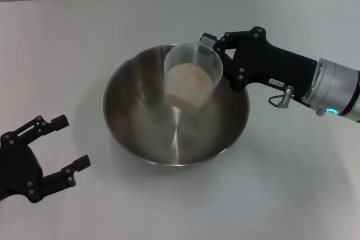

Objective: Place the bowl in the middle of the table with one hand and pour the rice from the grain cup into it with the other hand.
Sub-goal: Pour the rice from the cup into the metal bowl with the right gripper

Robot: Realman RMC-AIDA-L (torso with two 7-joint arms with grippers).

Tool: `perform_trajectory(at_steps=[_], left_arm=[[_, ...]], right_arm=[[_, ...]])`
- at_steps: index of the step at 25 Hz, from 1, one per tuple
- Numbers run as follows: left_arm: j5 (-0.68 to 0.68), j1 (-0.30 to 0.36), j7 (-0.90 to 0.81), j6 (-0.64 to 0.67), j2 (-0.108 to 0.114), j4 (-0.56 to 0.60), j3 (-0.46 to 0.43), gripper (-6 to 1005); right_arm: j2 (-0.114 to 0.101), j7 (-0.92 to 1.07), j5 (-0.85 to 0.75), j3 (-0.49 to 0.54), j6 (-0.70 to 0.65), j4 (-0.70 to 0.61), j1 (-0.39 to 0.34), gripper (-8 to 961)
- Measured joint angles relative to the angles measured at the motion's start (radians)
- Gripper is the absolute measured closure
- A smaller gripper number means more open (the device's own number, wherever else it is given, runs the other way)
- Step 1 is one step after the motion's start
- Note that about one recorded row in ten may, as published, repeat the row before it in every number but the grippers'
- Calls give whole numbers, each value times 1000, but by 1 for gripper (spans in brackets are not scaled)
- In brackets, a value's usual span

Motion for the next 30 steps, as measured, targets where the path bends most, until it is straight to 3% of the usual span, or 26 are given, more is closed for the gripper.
perform_trajectory(at_steps=[9,20,23,24,26,28,29,30], left_arm=[[0,5,4,-2,-5,8,-3,184],[0,4,10,-10,-10,14,-27,184],[0,5,17,-11,-13,15,-33,185],[0,5,17,-11,-13,15,-33,185],[0,5,17,-11,-14,15,-35,184],[0,5,17,-12,-23,17,-48,184],[0,5,17,-12,-23,17,-48,184],[0,5,17,-12,-27,17,-54,184]], right_arm=[[6,-87,3,-114,-27,-175,-5,940],[10,-211,17,-178,-35,-347,24,940],[12,-246,76,-269,-28,-399,20,940],[13,-257,134,-362,-8,-453,1,940],[13,-263,163,-399,5,-478,-9,940],[13,-284,221,-495,42,-538,-38,940],[13,-313,272,-590,89,-602,-73,940],[13,-313,272,-590,89,-602,-73,940]])
